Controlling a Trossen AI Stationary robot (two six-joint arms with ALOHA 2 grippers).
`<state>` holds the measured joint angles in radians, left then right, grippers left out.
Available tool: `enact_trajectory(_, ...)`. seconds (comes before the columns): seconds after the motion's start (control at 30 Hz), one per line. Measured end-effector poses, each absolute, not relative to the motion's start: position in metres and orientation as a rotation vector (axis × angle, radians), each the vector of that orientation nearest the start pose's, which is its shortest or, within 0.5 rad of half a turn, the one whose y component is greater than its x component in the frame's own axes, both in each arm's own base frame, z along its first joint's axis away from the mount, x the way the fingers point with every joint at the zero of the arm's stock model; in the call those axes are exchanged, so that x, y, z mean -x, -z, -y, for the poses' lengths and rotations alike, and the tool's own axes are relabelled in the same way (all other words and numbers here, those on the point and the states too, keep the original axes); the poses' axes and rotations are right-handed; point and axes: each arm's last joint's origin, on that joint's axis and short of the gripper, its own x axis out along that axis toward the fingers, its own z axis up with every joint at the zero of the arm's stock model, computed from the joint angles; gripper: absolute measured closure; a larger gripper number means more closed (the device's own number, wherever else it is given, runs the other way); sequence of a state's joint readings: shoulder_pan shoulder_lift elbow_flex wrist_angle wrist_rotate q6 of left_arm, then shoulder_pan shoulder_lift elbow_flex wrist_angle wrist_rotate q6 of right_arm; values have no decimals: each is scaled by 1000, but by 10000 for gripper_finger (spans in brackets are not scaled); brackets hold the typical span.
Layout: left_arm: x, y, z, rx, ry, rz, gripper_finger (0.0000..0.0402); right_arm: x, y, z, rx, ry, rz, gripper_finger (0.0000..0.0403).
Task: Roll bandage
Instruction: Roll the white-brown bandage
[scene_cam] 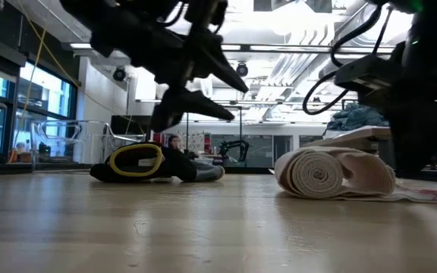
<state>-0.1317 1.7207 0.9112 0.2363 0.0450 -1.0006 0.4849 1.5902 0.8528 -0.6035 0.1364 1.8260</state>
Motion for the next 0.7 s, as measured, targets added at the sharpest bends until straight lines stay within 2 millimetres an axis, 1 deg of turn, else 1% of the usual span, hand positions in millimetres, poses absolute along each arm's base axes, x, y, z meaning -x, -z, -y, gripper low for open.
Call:
enact_trajectory(0.1, -350, -172, 50, 960, -141, -637, 229, -236, -154, -132, -1143, 851, -1098, 403)
enact_trajectory(0.2, -345, -168, 57, 935, -129, -702, 229, -230, -154, -142, -1155, 863, -1072, 400)
enact_trajectory(0.3, -342, -166, 63, 926, -129, -739, 229, -225, -154, -147, -1151, 885, -1023, 384)
enact_trajectory(0.4, -343, -166, 65, 933, -162, -713, 229, -224, -150, -148, -1151, 875, -977, 347)
enact_trajectory(0.6, -344, -167, 63, 928, -193, -679, 229, -224, -137, -142, -1185, 823, -937, 240)
enact_trajectory(0.7, -344, -164, 63, 912, -212, -682, 229, -222, -130, -138, -1202, 816, -922, 207)
